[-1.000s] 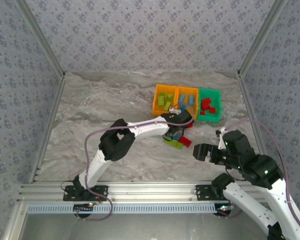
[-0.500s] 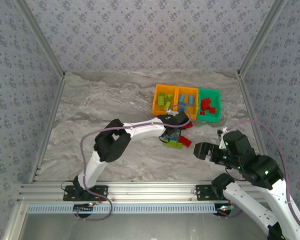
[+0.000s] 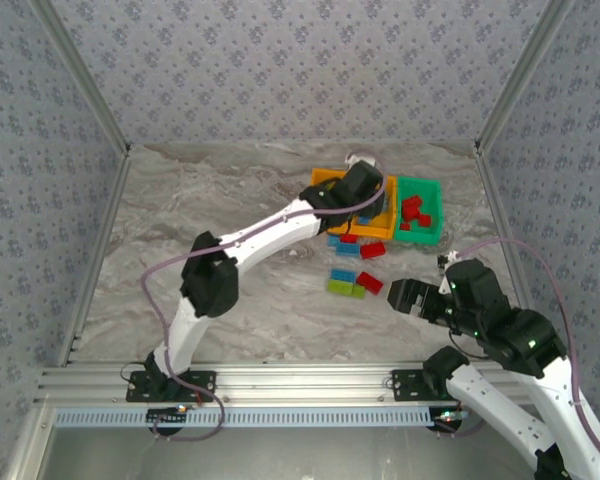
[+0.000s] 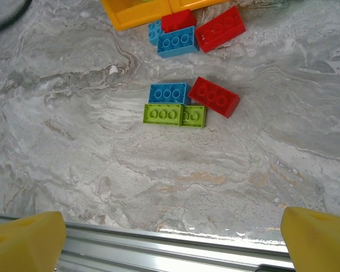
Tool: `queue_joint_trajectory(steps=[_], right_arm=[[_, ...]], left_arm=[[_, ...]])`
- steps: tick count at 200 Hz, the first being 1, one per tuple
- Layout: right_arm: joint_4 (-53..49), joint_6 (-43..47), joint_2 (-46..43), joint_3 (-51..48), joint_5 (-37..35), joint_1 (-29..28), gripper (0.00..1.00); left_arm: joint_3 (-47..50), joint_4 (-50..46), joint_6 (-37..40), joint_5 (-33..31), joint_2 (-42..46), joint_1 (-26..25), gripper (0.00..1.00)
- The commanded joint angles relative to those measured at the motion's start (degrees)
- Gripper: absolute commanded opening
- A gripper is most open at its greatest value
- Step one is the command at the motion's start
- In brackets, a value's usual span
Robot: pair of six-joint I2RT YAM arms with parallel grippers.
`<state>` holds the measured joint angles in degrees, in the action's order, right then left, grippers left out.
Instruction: Sort the legos into containers by color
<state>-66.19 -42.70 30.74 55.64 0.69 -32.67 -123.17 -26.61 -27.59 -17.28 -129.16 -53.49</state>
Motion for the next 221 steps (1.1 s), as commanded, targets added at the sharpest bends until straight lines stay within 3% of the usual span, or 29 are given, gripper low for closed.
queue_joint_trajectory(steps=[1,45,95,108,132,177,202,221], right_arm=[[-1.0,-0.4,0.7,1.4,-2.4,-0.4,1.0],[-1.7,0.0,1.1,2.5,-3.4,-0.3,1.0],[-1.0,0.5,2.8,0.6,-4.3,-0.3,1.0],[0.0,0.9,3.9,0.0,-4.4,-0.4,1.0],[2.7,2.1,6.7,-1.0,-3.9,-0.4,1.0],[8.0,6.0,13.9,-1.0,-3.2,0.2,1.0],[11.2,11.8,21.3,-0.9,-6.0,2.1,1.0],[15.5,17.5,29.6,-0.5,-5.6,5.5,1.0]], left_arm=[[-10.7,-0.9,6.7,3.4,-9.7,1.8,0.52],[-36.3,-8.5,8.3,5.8,-23.4,3.7,0.66],[-34.3,-11.9,8.1,8.8,-17.7,3.6,0.7],[-27.4,-10.4,8.0,9.9,-13.0,3.5,0.7],[-9.0,1.0,8.2,10.6,-2.1,3.5,0.71],[17.0,8.5,10.9,11.9,19.4,3.5,0.77],[37.7,16.6,16.6,13.7,37.4,3.4,0.8],[49.6,17.6,24.9,18.3,50.1,3.4,0.86]])
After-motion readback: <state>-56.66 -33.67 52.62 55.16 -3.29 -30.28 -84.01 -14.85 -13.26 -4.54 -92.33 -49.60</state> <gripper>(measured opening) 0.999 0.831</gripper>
